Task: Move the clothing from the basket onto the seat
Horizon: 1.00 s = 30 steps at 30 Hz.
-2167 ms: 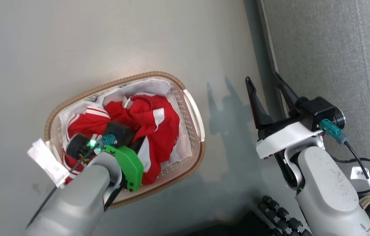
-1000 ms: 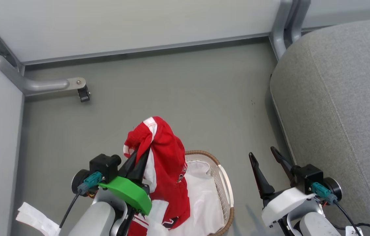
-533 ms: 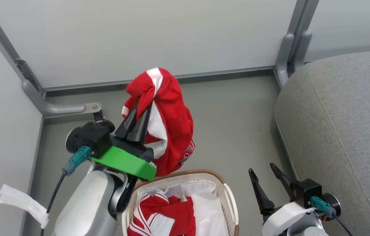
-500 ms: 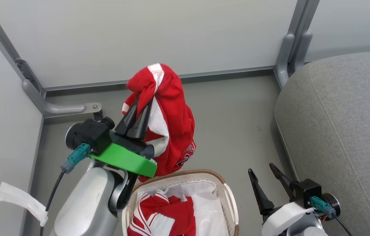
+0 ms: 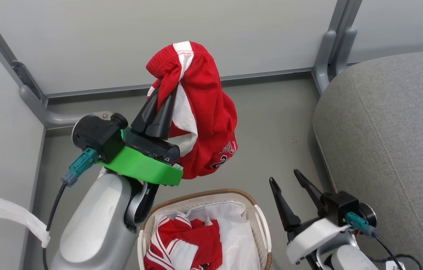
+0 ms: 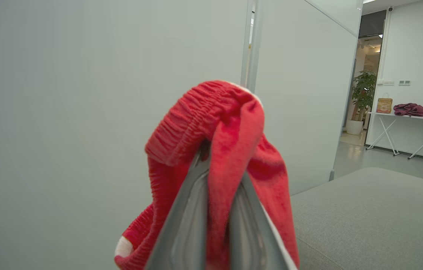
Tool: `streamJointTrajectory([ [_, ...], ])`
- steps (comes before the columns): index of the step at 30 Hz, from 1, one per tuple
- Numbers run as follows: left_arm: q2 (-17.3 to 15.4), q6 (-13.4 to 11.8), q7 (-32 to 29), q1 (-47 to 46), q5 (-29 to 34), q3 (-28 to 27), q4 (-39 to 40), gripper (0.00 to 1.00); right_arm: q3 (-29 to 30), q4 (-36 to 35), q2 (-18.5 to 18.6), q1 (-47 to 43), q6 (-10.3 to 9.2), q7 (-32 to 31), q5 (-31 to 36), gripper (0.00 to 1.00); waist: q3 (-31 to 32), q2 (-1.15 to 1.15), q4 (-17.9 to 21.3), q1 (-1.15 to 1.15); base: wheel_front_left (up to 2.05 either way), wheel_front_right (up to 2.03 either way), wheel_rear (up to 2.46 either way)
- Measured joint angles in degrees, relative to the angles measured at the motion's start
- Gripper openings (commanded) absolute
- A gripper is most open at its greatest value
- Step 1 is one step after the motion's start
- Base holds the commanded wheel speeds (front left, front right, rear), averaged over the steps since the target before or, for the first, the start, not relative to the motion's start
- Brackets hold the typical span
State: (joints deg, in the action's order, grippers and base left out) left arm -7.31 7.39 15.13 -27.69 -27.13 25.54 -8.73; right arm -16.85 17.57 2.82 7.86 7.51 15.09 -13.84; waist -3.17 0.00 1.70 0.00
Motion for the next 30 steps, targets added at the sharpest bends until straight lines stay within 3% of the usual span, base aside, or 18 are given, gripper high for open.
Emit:
streamJointTrajectory([
  [7,0.74,0.0,0.0,-0.07,0.31,0.01,0.82,0.0,-9.1,-5.02,0.22,9.1,0.01,0.0,-3.88,1.0,-1.27,0.0,-0.24,0.0,0.0,0.0,0.0],
  [13,1.34,0.0,0.0,-0.07,0.43,1.15,0.96,0.0,-16.45,-4.81,1.46,18.05,0.01,0.0,-7.14,1.0,-2.3,0.0,-1.04,0.0,0.0,0.0,0.0],
  [30,2.57,0.0,-0.01,-0.09,-1.56,9.38,2.78,0.0,-20.5,5.84,1.13,25.12,0.01,0.0,-7.89,1.0,-1.98,0.0,-4.54,0.0,0.0,0.0,0.0],
])
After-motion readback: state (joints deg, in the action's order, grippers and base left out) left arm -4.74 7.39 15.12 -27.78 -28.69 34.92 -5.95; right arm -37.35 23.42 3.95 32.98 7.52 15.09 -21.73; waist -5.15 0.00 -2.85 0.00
